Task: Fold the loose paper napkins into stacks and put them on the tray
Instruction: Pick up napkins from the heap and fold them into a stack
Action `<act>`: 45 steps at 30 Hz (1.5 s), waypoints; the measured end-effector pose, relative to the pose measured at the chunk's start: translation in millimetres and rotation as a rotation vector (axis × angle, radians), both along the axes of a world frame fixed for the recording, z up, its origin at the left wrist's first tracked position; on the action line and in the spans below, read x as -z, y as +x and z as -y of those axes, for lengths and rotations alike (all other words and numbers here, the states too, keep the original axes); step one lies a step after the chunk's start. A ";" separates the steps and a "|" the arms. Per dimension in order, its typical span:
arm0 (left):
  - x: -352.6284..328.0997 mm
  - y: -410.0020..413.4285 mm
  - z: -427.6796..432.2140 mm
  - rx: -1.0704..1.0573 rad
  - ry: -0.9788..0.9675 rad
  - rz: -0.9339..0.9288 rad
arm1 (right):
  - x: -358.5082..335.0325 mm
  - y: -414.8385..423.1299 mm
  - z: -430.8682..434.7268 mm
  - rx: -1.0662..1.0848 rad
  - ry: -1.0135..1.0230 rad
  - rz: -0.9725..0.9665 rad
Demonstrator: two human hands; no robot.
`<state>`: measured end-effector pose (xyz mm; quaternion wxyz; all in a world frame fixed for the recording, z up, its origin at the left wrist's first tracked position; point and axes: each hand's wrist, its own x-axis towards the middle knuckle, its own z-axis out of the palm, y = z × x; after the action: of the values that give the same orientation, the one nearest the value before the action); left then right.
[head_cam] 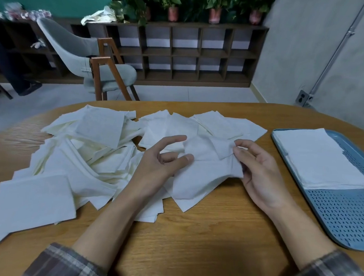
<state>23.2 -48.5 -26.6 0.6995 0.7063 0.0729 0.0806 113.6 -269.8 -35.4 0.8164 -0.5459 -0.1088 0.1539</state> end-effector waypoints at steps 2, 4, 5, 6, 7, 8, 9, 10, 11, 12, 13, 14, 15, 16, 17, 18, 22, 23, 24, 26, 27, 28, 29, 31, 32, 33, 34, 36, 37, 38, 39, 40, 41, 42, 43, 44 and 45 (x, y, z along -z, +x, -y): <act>0.4 0.3 0.0 -0.023 0.006 0.047 | 1.1 -0.1 -1.5 0.032 -0.113 0.016; 2.2 0.8 0.0 -0.096 0.055 0.076 | 1.8 0.7 -2.1 0.028 -0.198 0.017; 3.5 1.1 0.2 -0.125 0.074 0.086 | 2.5 1.5 -1.3 0.000 -0.213 0.008; 4.8 1.2 0.8 -0.145 0.096 0.099 | 3.4 1.9 -0.4 -0.039 -0.221 0.004; 6.2 1.3 1.6 -0.157 0.118 0.115 | 4.2 1.9 0.2 -0.079 -0.232 0.009; 7.9 2.0 1.5 -0.168 0.146 0.131 | 4.7 0.9 0.5 -0.109 -0.250 0.025; 8.6 2.4 1.5 -0.178 0.171 0.146 | 5.8 0.2 0.3 -0.121 -0.271 0.042; 9.0 2.7 1.3 -0.190 0.190 0.158 | 7.0 0.0 0.0 -0.115 -0.288 0.057; 8.2 2.3 1.8 -0.195 0.195 0.164 | 7.8 0.0 -0.1 -0.098 -0.294 0.061; 7.2 1.7 2.3 -0.196 0.190 0.161 | 8.5 0.5 -0.1 -0.077 -0.290 0.060; 6.5 1.0 2.8 -0.192 0.178 0.152 | 8.9 1.1 0.0 -0.060 -0.280 0.060; 5.5 0.1 3.2 -0.186 0.158 0.143 | 8.4 1.1 0.0 -0.045 -0.268 0.064; 4.5 -0.5 2.7 -0.180 0.139 0.136 | 7.6 1.0 -0.4 -0.035 -0.254 0.068; 2.8 -1.6 2.6 -0.169 0.121 0.134 | 6.9 0.9 -0.5 -0.026 -0.240 0.070; 2.4 -1.7 1.1 -0.163 0.109 0.130 | 6.3 1.2 -0.4 -0.018 -0.229 0.067; 2.6 -1.2 -0.3 -0.159 0.098 0.122 | 5.7 1.6 0.2 -0.014 -0.225 0.062; 4.2 1.3 -4.5 -0.177 0.112 0.031 | 2.0 2.2 0.8 -0.053 -0.198 0.009; 2.3 1.3 -4.0 -0.177 0.092 0.008 | 1.0 1.8 0.7 -0.071 -0.191 -0.008; -0.2 1.6 -2.6 -0.170 0.039 -0.005 | 0.5 1.5 0.7 -0.091 -0.188 -0.020; -5.2 1.4 0.3 -0.159 -0.059 -0.026 | -0.3 1.3 1.1 -0.117 -0.196 -0.038; -6.3 2.1 0.2 -0.159 -0.079 -0.033 | -0.7 1.1 1.5 -0.121 -0.200 -0.048; -6.4 2.9 0.0 -0.159 -0.098 -0.039 | -1.1 1.6 1.7 -0.121 -0.202 -0.059; -5.5 3.2 0.0 -0.162 -0.102 -0.042 | -1.9 1.5 2.0 -0.123 -0.199 -0.068; -0.5 3.5 -1.0 -0.172 -0.017 -0.027 | -3.7 1.7 1.9 -0.147 -0.179 -0.085; 2.3 3.4 -1.3 -0.177 0.046 -0.008 | -4.2 1.6 2.0 -0.169 -0.163 -0.093; 5.1 3.6 -1.4 -0.182 0.095 0.011 | -4.8 1.2 2.0 -0.191 -0.148 -0.097; 7.0 3.8 -1.0 -0.180 0.123 0.027 | -4.9 0.8 2.1 -0.209 -0.138 -0.096; 8.3 3.6 0.3 -0.167 0.130 0.040 | -4.8 -0.1 2.7 -0.216 -0.135 -0.080; 8.6 3.6 0.4 -0.164 0.125 0.038 | -4.4 -0.3 3.3 -0.212 -0.138 -0.066; 8.8 3.7 0.2 -0.166 0.124 0.035 | -3.9 0.2 3.6 -0.209 -0.142 -0.053; 8.7 3.8 -0.2 -0.170 0.127 0.038 | -4.2 0.2 4.0 -0.206 -0.146 -0.043; 8.6 4.0 -0.7 -0.173 0.133 0.042 | -4.2 0.8 4.2 -0.206 -0.151 -0.037; 8.2 3.9 -1.0 -0.171 0.137 0.046 | -4.8 1.2 4.6 -0.210 -0.157 -0.036; 8.0 3.7 -1.4 -0.166 0.140 0.049 | -4.2 1.9 4.9 -0.213 -0.164 -0.039; 7.7 3.5 -1.5 -0.157 0.140 0.053 | -4.2 1.7 4.8 -0.215 -0.174 -0.042; 7.0 3.0 -1.5 -0.147 0.139 0.060 | -3.1 2.0 4.5 -0.209 -0.184 -0.045; 6.6 2.7 -1.7 -0.139 0.137 0.068 | -2.3 1.5 4.4 -0.192 -0.203 -0.044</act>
<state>25.9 -46.8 -33.2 0.6444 0.7426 0.0921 0.1577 115.1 -274.2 -33.1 0.7405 -0.6094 -0.1265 0.2536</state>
